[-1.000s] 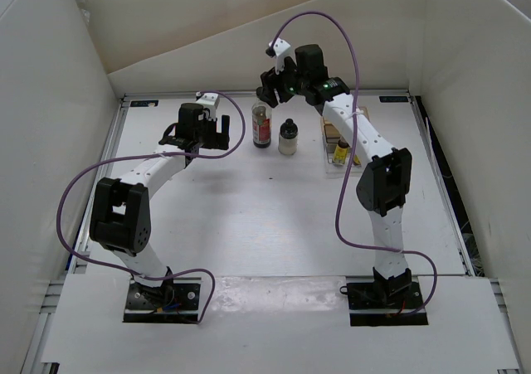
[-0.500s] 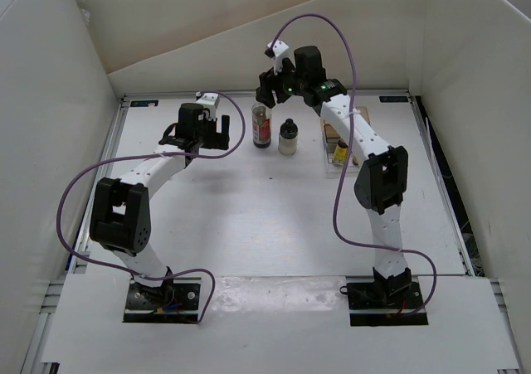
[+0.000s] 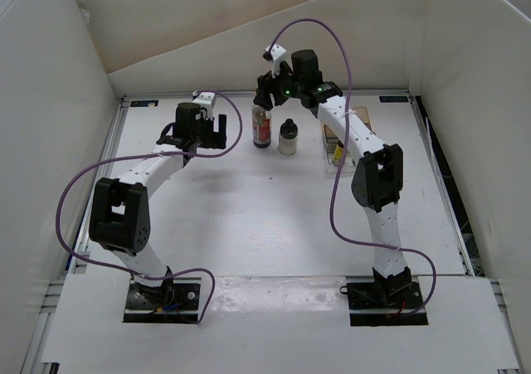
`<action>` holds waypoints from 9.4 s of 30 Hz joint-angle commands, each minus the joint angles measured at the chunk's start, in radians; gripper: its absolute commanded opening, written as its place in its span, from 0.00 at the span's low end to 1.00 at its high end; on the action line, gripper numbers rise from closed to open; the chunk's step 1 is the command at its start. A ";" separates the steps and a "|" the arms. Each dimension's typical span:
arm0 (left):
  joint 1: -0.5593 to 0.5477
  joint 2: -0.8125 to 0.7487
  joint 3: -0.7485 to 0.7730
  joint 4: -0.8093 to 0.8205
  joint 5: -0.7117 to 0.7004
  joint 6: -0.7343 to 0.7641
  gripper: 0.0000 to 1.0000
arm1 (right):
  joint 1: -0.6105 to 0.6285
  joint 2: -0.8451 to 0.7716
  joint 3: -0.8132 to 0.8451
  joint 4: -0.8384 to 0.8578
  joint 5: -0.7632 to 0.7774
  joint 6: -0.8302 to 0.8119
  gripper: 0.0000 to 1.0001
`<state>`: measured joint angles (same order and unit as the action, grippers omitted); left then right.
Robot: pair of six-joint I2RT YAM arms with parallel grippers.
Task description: Organize the condiment bottles
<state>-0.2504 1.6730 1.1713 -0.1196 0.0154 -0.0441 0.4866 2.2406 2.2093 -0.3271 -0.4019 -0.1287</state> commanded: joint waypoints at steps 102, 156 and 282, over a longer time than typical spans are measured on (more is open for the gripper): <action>0.010 -0.006 0.027 0.008 0.027 -0.025 1.00 | -0.111 -0.349 -0.178 0.370 0.140 -0.045 0.00; -0.016 0.108 0.125 -0.026 0.031 -0.022 1.00 | -0.428 -0.400 -0.316 0.454 0.133 0.026 0.00; -0.013 0.004 -0.021 0.014 0.029 -0.040 1.00 | -0.022 -0.184 -0.295 -0.178 0.236 0.037 0.73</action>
<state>-0.2638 1.6814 1.1152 -0.1070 0.0410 -0.0834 0.4583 2.0380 1.8744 -0.5217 -0.1604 -0.0681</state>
